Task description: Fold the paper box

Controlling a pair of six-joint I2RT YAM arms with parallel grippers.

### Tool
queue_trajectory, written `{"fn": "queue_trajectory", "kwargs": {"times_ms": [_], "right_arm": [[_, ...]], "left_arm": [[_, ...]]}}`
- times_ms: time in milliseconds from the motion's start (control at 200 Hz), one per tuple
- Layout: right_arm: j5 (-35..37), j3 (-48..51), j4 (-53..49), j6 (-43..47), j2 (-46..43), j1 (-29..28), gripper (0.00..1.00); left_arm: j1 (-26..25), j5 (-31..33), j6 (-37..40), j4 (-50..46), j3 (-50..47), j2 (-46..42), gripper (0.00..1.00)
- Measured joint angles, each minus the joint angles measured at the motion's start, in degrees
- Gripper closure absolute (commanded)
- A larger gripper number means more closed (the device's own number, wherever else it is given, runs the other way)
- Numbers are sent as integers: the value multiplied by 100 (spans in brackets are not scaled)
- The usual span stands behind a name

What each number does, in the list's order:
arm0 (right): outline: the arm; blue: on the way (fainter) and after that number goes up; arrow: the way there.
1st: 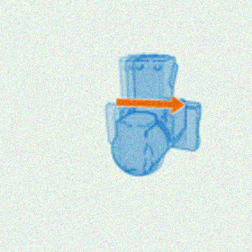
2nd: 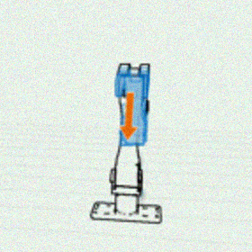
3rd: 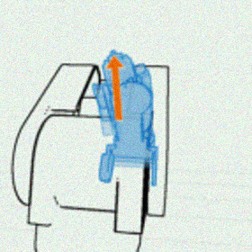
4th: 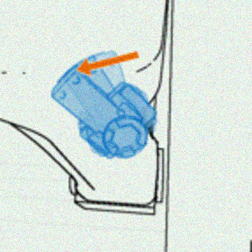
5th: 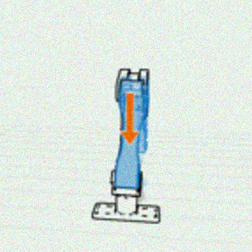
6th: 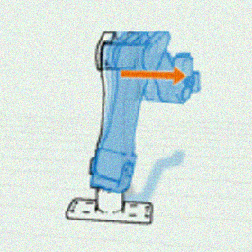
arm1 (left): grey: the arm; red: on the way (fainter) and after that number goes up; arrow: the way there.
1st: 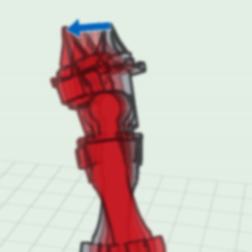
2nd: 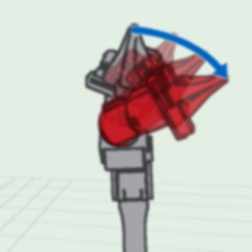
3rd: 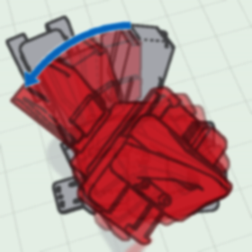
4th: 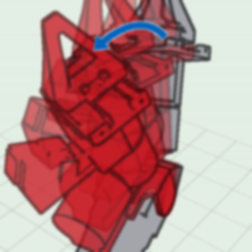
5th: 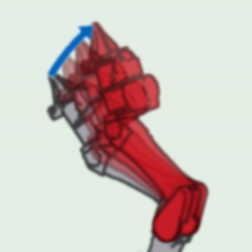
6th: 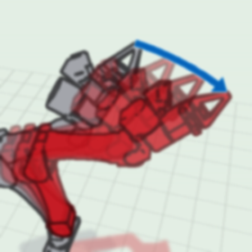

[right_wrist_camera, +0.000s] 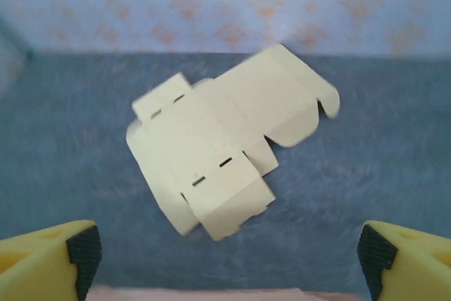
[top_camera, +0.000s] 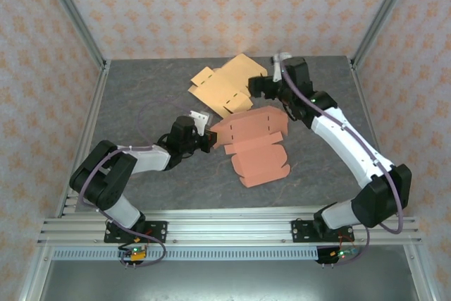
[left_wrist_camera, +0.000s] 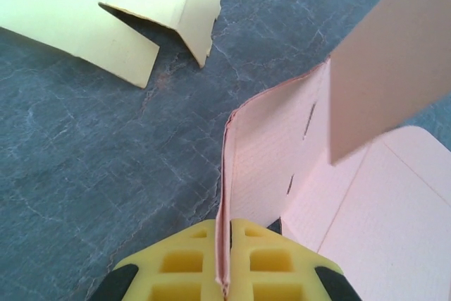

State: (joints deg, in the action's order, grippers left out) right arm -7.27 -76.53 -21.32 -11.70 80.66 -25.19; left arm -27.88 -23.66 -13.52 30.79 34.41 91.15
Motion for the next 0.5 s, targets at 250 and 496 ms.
{"fn": "queue_trajectory", "kwargs": {"times_ms": [250,496], "right_arm": [[-811,1506,507,-5388,17,0,13],[-955,1491,446,-6902,199,-365,33]], "left_arm": [[-240,516,7,214,-92,-166,100],[-240,789,2,321,-177,-188,100]]}}
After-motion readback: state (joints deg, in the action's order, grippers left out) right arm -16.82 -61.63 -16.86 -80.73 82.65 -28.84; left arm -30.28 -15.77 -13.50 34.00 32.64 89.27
